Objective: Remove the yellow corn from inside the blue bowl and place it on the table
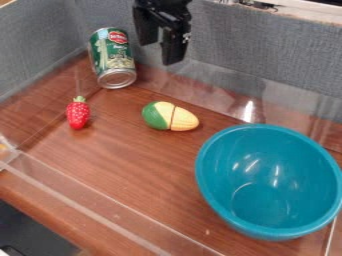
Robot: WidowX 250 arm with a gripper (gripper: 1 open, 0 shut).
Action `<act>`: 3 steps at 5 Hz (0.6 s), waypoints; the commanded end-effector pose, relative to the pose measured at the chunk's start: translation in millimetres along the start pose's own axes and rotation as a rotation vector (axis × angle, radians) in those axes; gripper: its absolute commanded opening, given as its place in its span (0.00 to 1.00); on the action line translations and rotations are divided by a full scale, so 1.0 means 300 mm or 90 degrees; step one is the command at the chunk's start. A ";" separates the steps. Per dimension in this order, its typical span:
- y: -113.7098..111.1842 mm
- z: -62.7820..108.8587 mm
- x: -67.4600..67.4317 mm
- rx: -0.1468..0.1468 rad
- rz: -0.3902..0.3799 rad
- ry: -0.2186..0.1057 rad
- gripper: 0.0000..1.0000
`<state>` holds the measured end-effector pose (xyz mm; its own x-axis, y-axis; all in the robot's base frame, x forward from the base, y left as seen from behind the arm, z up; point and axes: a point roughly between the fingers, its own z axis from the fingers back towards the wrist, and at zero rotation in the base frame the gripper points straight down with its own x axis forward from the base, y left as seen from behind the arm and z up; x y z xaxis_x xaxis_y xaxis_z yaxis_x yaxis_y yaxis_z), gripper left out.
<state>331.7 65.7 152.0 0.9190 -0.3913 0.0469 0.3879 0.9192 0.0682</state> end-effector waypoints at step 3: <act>-0.051 -0.041 -0.030 0.018 0.010 -0.022 1.00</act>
<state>316.6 54.7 115.0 0.9220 -0.3867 0.0194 0.3853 0.9212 0.0538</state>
